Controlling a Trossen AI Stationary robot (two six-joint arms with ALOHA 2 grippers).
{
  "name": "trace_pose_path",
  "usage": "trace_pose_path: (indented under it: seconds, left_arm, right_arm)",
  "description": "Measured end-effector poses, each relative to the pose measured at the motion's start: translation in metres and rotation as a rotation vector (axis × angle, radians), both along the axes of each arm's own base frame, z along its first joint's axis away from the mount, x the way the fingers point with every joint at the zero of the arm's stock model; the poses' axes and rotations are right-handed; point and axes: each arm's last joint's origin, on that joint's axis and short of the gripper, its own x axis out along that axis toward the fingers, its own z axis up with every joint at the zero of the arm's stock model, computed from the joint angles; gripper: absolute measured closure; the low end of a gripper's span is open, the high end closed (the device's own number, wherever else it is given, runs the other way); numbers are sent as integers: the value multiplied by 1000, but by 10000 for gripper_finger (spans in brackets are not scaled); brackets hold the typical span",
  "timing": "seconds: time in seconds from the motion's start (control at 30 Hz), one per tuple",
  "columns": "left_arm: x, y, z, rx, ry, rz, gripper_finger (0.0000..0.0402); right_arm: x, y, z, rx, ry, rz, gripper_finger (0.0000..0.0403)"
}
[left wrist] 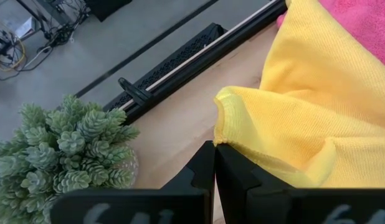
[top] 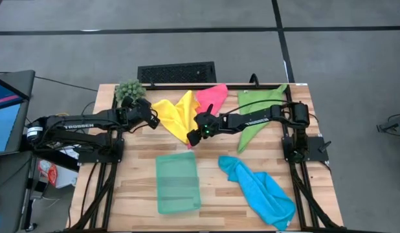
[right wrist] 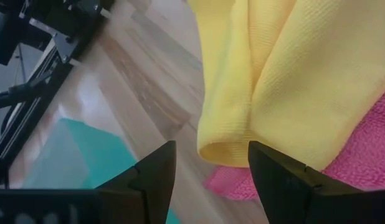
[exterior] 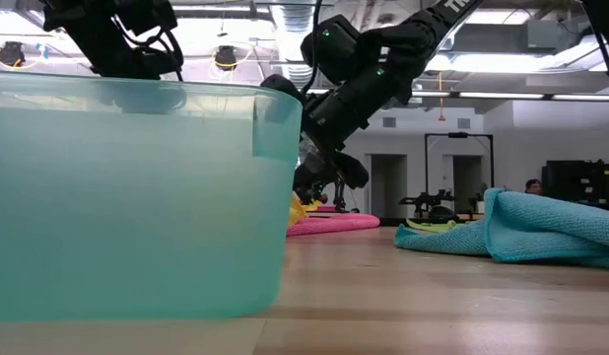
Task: Fold microfiber towels
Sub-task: Fold the yellow towel
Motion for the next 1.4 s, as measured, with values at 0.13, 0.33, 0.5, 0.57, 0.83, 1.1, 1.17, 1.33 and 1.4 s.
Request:
trace_pose_path:
  seconds: [0.13,0.33,0.5,0.57,0.83,1.1,1.17,1.33,1.4]
  left_arm:
    - [0,0,0,-3,-7,5,401]
    - [0,0,0,-4,-11,8,401]
    - [0,0,0,-11,-14,3,401]
    - [0,0,0,-11,-13,3,401]
    - [0,0,0,-11,-12,2,401]
    - [0,0,0,-3,6,-12,401]
    - [0,0,0,-3,6,-12,401]
    - [0,0,0,-3,4,-10,401]
    - [0,0,0,-5,1,-8,401]
  right_arm:
    - [6,9,-5,0,-24,-6,179]
    - [13,17,-32,128,-17,56,179]
    - [15,6,-35,148,-34,48,179]
    - [14,0,-35,144,-33,39,179]
    - [12,-15,-31,114,-49,3,179]
    - [16,-16,-30,85,-101,-13,191]
    - [18,-18,-27,79,-108,-16,210]
    - [22,-20,-21,52,-122,-3,303]
    - [24,-22,-16,29,-138,12,348]
